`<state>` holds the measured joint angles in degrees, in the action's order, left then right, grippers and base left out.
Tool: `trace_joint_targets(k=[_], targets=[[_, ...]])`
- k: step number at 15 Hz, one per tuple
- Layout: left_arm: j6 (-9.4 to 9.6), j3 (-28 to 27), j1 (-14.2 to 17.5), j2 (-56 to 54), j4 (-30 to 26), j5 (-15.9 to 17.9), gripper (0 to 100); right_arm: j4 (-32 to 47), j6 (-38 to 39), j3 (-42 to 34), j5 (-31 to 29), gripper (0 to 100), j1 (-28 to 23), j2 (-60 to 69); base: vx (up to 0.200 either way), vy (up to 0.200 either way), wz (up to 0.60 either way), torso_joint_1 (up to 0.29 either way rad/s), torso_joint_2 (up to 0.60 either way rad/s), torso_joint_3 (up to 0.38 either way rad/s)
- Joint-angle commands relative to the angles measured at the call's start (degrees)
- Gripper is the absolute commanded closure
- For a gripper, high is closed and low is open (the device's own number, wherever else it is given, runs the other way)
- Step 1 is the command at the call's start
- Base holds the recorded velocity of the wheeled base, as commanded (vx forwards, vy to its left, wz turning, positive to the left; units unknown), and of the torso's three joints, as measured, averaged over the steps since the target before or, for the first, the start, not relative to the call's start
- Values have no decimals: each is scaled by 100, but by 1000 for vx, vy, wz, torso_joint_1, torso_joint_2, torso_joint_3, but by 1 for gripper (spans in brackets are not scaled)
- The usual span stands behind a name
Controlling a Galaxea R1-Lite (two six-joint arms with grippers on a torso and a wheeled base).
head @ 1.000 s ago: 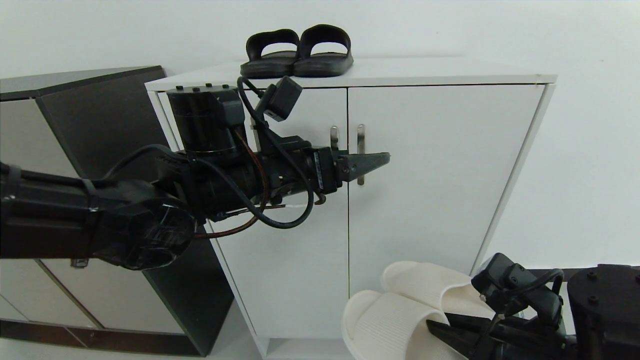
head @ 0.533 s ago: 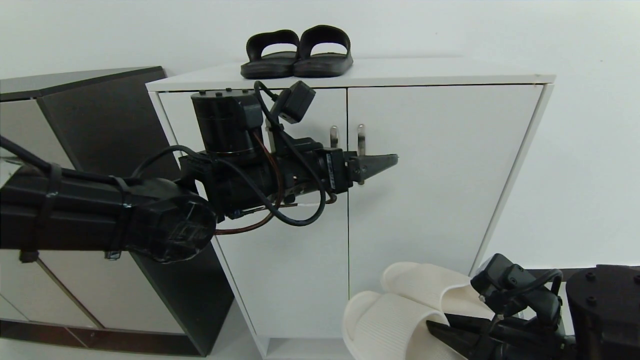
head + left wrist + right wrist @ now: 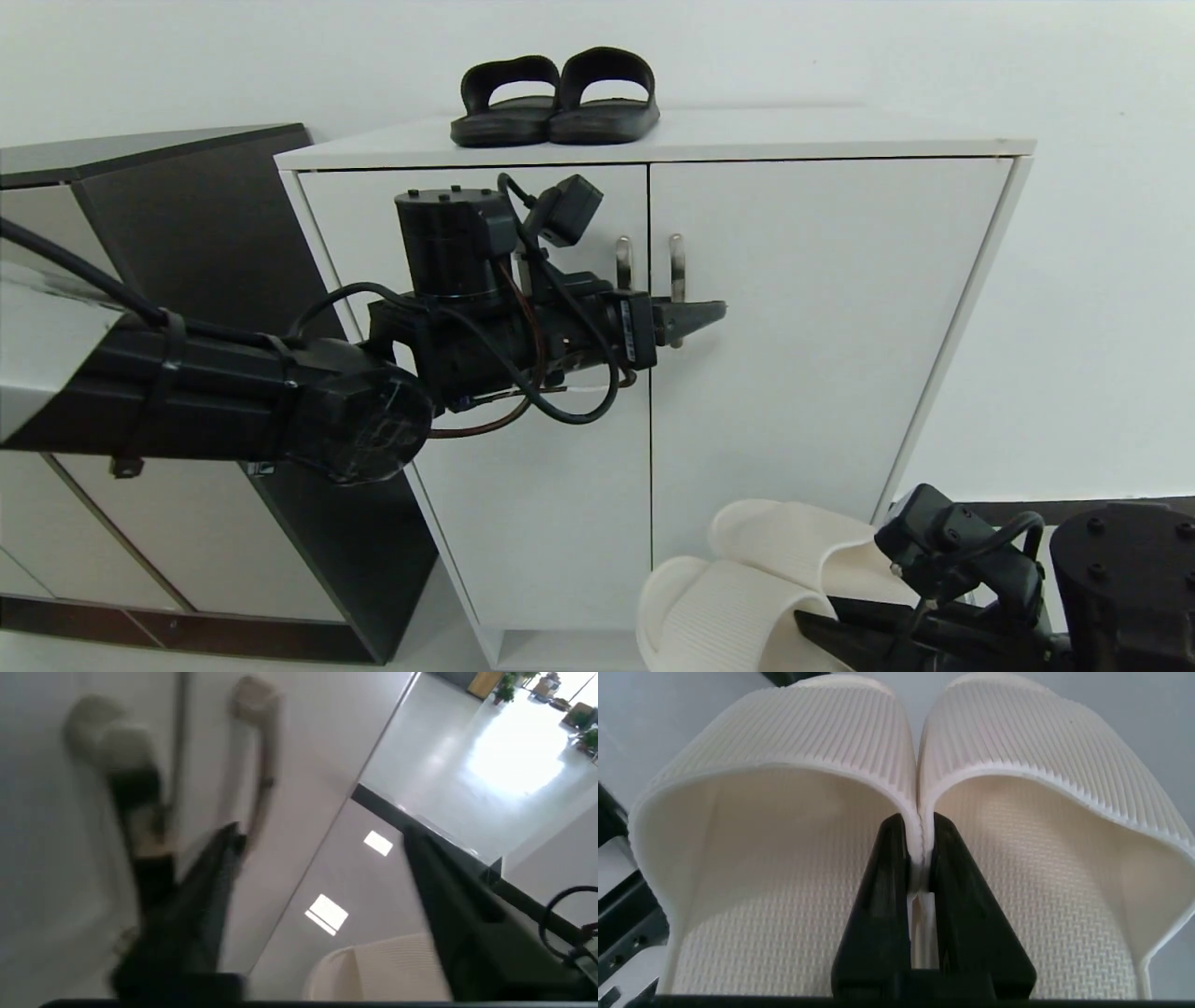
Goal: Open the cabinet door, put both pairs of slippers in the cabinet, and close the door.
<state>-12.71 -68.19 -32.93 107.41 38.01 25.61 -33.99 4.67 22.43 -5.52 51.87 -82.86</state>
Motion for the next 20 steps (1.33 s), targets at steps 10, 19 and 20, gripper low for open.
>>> trace_joint_targets(k=[10,19,20], targets=[[32,641,-390,-607,66,23,100,-249,-397,-714,1554,100,42,639,0,0,0,0,0,0],[164,1774,-513,-1688,339,32,100,-240,-405,-749,1598,100,42,596,0,0,0,0,0,0],[155,1889,-504,-1847,330,32,100,-240,-405,-784,1598,100,42,596,0,0,0,0,0,0]])
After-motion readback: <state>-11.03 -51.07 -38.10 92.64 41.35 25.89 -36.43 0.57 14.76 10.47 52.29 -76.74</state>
